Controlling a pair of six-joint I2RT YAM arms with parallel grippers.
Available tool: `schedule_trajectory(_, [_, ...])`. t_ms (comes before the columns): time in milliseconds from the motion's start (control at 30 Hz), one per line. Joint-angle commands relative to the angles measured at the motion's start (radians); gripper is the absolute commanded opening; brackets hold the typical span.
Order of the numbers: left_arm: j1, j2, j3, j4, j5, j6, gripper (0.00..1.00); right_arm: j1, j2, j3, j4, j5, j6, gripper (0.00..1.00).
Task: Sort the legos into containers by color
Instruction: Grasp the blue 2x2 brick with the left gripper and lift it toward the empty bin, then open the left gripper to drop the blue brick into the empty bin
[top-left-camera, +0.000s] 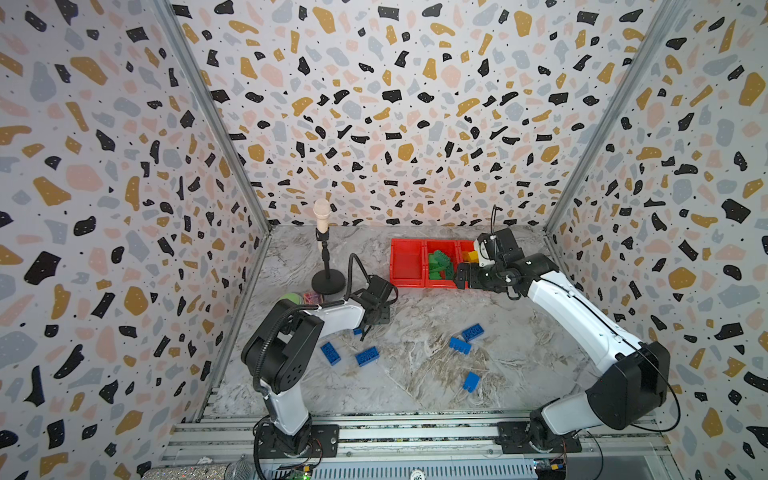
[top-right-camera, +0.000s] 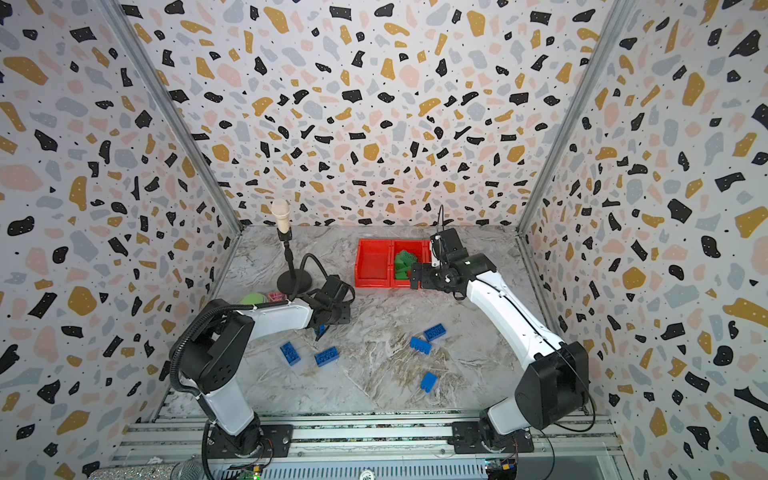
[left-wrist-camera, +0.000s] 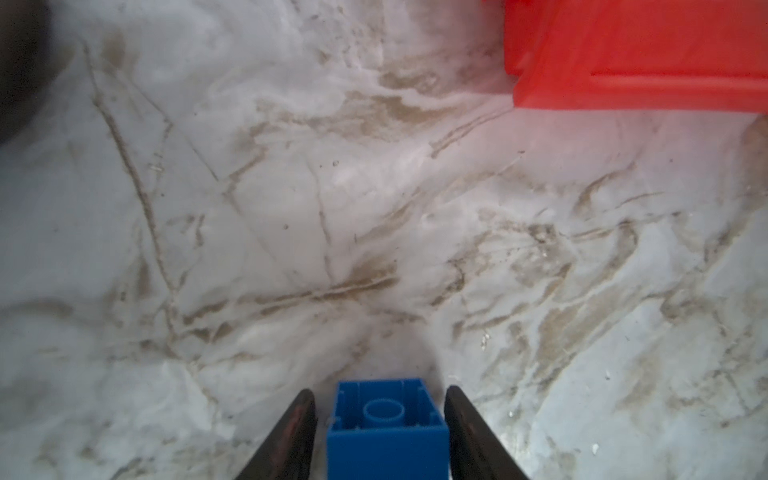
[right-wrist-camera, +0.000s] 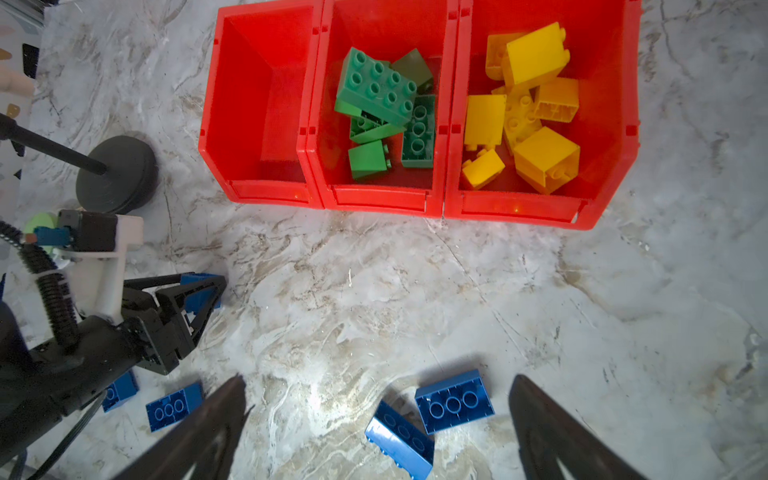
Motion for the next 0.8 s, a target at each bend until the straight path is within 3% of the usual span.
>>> schedule_trajectory(0, [-0.006, -0.011, 0.032, -0.057, -0.032, -0.01, 0.4, -0.021, -0.069, -0.035, 0.013, -0.019, 0.001, 0.99])
schedule_trajectory(100, [-0.006, -0.014, 0.09, -0.103, -0.049, 0.006, 0.28, -0.029, -0.094, -0.048, 0.016, -0.03, 0.001, 0.99])
schedule_trajectory(333, [-0.006, 0.103, 0.416, -0.211, -0.088, 0.087, 0.24, -0.034, -0.177, -0.086, -0.004, -0.006, 0.031, 0.99])
schedule_trajectory(667, [-0.004, 0.45, 0.974, -0.294, -0.057, 0.134, 0.29, -0.049, -0.29, -0.143, -0.075, 0.037, 0.091, 0.99])
schedule_trajectory(767, [0.001, 0.545, 1.117, -0.319, -0.048, 0.134, 0.41, -0.054, -0.314, -0.14, -0.1, 0.055, 0.107, 0.99])
